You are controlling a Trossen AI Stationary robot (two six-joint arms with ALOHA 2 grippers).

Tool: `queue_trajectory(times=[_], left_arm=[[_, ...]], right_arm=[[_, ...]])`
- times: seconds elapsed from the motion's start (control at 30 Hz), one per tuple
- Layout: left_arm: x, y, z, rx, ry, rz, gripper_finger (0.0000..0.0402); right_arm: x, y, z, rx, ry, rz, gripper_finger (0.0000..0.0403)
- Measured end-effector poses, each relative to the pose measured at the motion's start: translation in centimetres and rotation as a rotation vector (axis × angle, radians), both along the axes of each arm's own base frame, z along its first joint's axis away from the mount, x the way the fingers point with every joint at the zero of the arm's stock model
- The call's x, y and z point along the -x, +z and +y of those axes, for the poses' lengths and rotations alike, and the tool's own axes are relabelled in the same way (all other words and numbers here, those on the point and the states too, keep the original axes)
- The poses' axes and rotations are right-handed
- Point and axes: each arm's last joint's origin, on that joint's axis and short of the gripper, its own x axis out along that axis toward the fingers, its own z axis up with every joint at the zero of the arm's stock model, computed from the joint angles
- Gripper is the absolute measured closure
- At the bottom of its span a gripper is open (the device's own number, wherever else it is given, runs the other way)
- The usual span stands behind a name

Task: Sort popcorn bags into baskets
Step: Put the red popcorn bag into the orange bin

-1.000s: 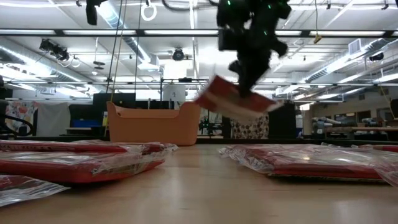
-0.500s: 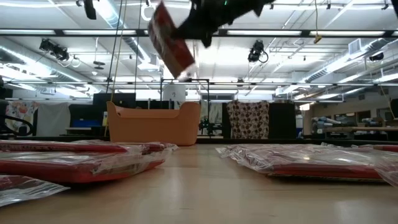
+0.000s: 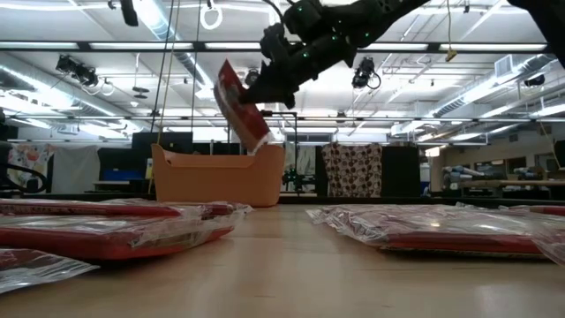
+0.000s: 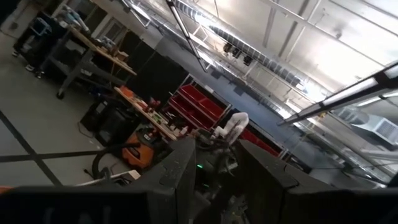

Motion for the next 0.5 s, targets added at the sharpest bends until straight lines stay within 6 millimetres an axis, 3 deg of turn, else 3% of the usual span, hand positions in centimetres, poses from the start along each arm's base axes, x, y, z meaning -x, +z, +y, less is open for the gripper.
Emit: queue_trajectory(times=[0.5], left_arm=[[0.0,0.1,-0.1,-0.018,-0.018,0.001,0.0278]], right_arm=[[0.8,-0.2,-2.1,0.128,-0.052,0.045,0.037]])
